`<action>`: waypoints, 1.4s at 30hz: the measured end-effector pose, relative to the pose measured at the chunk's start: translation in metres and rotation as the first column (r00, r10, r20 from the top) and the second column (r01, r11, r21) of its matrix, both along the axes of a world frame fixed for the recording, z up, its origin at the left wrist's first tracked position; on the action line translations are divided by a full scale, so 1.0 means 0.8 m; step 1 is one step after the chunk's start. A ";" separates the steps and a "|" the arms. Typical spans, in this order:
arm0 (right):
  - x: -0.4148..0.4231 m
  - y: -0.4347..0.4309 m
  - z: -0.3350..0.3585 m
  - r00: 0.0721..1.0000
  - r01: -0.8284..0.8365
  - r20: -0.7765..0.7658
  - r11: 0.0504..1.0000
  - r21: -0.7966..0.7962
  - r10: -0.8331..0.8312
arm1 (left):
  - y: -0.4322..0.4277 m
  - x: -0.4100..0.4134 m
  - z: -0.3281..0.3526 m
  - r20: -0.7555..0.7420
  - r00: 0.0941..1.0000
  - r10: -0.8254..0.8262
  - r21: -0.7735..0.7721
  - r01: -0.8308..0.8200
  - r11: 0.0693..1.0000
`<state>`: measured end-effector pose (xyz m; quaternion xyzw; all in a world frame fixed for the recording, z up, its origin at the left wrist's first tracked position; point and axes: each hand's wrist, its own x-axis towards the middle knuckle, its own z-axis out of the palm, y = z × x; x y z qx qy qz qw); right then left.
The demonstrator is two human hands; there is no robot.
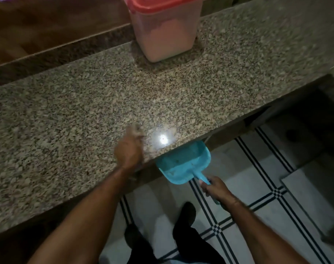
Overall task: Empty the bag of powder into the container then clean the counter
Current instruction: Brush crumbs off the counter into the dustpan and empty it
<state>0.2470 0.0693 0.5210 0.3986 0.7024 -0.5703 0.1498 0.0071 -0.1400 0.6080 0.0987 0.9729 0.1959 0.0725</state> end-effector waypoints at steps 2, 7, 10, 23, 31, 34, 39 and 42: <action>0.005 0.026 -0.004 1.000 0.020 0.010 1.000 -0.013 -0.020 | -0.053 -0.010 -0.001 -0.052 0.976 0.211 -0.106 -0.215 0.971; 0.006 0.045 -0.025 0.999 0.029 0.034 0.999 -0.028 -0.028 | -0.107 0.021 -0.005 -0.107 0.955 0.277 -0.216 -0.294 0.931; 0.002 0.035 -0.031 0.998 0.009 0.062 0.999 -0.050 -0.006 | -0.041 0.047 -0.002 -0.068 0.988 0.142 -0.185 -0.152 0.971; 0.014 0.043 -0.021 0.999 -0.034 0.034 0.993 -0.114 0.038 | 0.028 0.001 0.009 0.015 0.999 -0.034 -0.182 0.036 0.983; 0.009 0.042 -0.008 0.999 0.037 0.038 0.995 -0.092 -0.034 | 0.173 0.007 0.007 0.156 0.977 -0.143 -0.034 0.150 0.988; 0.008 0.049 -0.007 0.997 0.071 0.026 0.993 -0.089 -0.069 | 0.202 0.004 0.010 0.282 0.950 -0.137 0.186 0.086 0.979; 0.021 0.059 -0.008 0.995 0.104 0.013 0.990 -0.092 -0.103 | 0.104 -0.021 0.018 0.105 0.991 0.083 0.189 -0.101 0.977; 0.016 0.056 -0.010 0.993 0.122 0.013 0.987 -0.103 -0.121 | 0.017 -0.052 0.011 -0.019 0.957 0.288 0.043 -0.287 0.957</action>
